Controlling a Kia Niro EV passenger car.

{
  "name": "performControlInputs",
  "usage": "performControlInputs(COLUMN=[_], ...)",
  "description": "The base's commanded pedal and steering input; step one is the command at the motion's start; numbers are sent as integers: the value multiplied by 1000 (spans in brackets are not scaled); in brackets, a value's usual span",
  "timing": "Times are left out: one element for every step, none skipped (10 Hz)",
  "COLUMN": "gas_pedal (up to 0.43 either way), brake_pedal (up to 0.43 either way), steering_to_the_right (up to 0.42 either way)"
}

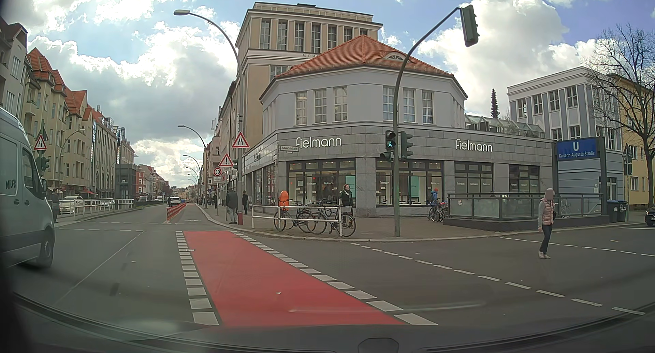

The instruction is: Follow the waypoints while adhering to traffic rules and regulations

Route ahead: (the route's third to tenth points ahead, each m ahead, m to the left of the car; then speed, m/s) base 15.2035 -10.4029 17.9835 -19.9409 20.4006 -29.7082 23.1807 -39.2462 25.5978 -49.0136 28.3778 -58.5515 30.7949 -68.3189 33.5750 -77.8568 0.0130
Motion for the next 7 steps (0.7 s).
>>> performControlInputs(gas_pedal=[0,0,0,0,0,0,0], brake_pedal=[280,280,280,280,280,280,280], steering_to_the_right=[596,596,596,596,596,596,596])
